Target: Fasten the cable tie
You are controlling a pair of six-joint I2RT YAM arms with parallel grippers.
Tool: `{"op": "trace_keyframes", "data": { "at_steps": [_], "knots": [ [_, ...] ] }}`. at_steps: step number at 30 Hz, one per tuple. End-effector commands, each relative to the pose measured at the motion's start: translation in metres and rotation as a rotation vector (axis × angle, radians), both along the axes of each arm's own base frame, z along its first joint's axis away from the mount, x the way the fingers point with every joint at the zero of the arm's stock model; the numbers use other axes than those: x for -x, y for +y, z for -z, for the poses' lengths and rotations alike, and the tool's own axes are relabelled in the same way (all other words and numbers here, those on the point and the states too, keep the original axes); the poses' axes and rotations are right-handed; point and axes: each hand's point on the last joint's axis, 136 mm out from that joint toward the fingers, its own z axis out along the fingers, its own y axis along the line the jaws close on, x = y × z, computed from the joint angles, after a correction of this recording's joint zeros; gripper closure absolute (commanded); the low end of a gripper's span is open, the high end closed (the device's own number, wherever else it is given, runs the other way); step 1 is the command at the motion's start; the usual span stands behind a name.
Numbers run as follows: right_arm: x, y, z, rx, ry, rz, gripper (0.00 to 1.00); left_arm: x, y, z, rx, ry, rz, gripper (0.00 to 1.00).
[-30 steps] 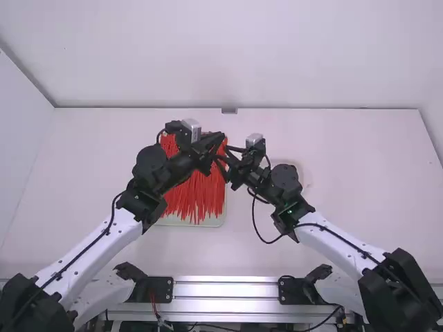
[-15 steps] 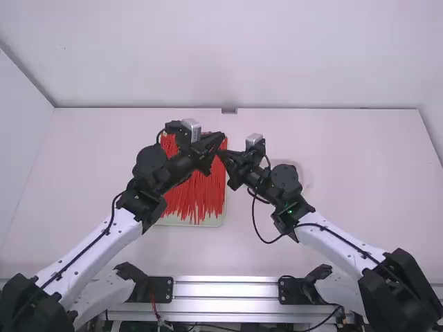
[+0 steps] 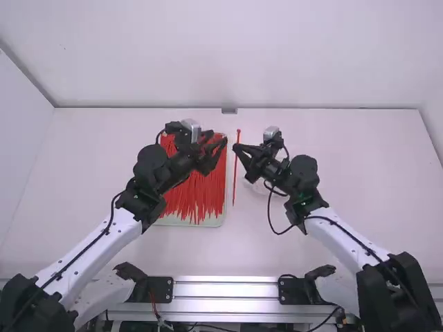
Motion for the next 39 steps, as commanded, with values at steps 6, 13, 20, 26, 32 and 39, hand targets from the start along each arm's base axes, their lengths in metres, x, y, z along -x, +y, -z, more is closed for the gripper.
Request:
{"op": "trace_keyframes", "data": {
  "at_steps": [6,13,20,26,32,39],
  "knots": [
    [0.021,-0.017,-0.028,-0.038,-0.078,-0.223,1.0,0.033,-0.015,-0.02,-0.069,-0.142,0.181,0.07],
    [0.024,-0.028,-0.029,-0.023,-0.104,-0.256,1.0,0.042,-0.024,-0.024,-0.127,-0.154,0.262,0.04],
    [0.033,-0.021,-0.034,-0.02,-0.144,-0.296,1.0,0.05,-0.022,-0.04,-0.124,-0.206,0.411,0.0],
    [0.04,-0.015,-0.045,-0.022,-0.228,-0.315,1.0,0.055,-0.005,-0.052,-0.069,-0.254,0.608,0.02],
    [0.049,-0.005,-0.056,-0.04,-0.296,-0.331,1.0,0.058,-0.001,-0.061,-0.023,-0.28,0.776,0.05],
    [0.055,0.001,-0.067,-0.061,-0.348,-0.327,1.0,0.057,-0.019,-0.064,0.001,-0.188,0.98,0.2]
  ]
}}
